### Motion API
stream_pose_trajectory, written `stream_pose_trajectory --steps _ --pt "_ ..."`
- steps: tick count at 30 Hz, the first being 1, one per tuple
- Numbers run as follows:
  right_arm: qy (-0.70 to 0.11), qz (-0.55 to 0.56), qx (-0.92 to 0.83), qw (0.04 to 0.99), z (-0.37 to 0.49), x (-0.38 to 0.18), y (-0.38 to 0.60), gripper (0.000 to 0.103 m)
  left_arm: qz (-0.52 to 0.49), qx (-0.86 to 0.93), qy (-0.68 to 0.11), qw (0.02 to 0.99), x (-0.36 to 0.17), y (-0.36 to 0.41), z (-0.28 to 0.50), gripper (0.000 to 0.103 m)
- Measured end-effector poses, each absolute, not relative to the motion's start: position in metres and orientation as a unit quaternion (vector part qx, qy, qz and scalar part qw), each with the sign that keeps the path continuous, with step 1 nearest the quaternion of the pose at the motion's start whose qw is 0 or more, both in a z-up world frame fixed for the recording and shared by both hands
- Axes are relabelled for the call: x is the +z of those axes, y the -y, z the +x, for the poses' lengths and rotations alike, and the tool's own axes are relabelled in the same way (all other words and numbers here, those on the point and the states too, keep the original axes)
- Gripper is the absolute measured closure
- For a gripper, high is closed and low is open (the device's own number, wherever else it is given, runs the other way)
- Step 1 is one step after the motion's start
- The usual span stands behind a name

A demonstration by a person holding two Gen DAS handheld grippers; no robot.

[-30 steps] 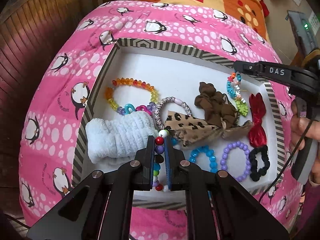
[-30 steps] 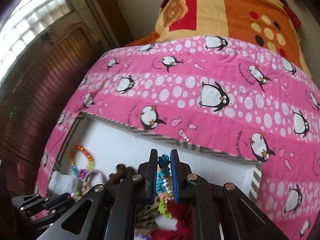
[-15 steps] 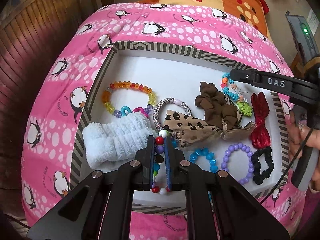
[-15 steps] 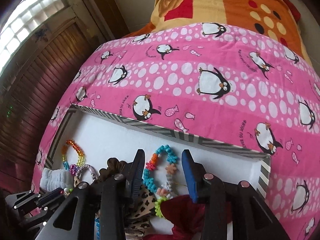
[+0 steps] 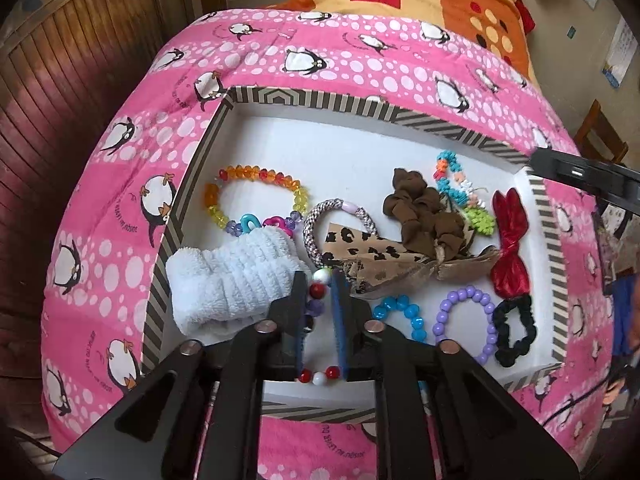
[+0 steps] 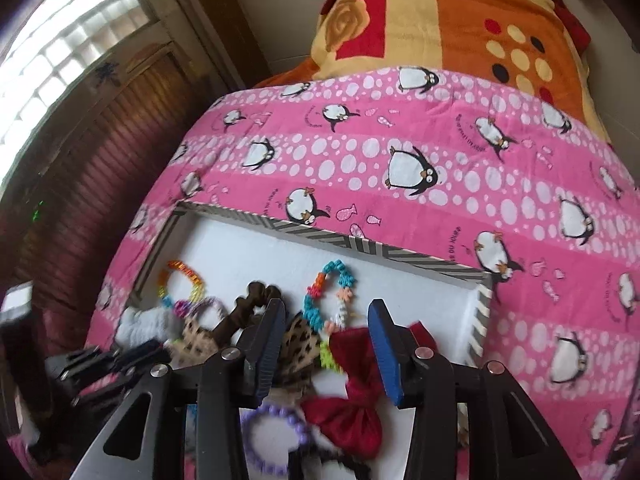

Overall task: Organize jewelry
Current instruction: 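Open both grippers and pull them back from the tray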

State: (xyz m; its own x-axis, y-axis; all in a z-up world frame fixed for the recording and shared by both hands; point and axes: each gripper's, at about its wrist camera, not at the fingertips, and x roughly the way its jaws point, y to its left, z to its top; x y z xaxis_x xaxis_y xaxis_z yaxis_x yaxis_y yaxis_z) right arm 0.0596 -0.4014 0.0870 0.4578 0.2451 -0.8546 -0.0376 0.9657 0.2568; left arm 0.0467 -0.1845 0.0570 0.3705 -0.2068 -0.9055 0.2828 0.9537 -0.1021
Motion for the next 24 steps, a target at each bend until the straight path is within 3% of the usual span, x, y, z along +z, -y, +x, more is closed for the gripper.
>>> stream_pose_trajectory --steps 1,4,7,11,24 --pt "-0.512 0.094 0.085 0.849 0.054 0.096 0.404 0.061 0.029 -0.153 -0.539 0.828 0.06 0.183 0.046 0.072" --pt "-0.509 0.071 0.076 0.854 0.034 0.12 0.413 0.061 0.017 -0.159 -0.532 0.831 0.068 0.179 0.044 0.054" --pt "-0.505 0.06 0.061 0.859 0.018 0.134 0.42 0.059 0.023 -0.16 -0.519 0.839 0.078 0.177 0.038 0.051" --pt "-0.495 0.083 0.037 0.864 -0.005 0.138 0.427 0.044 0.038 -0.157 -0.501 0.851 0.089 0.174 0.028 0.048" --pt "-0.481 0.15 0.003 0.864 -0.057 0.09 0.361 0.044 0.045 -0.111 -0.467 0.876 0.099 0.141 -0.015 0.048"
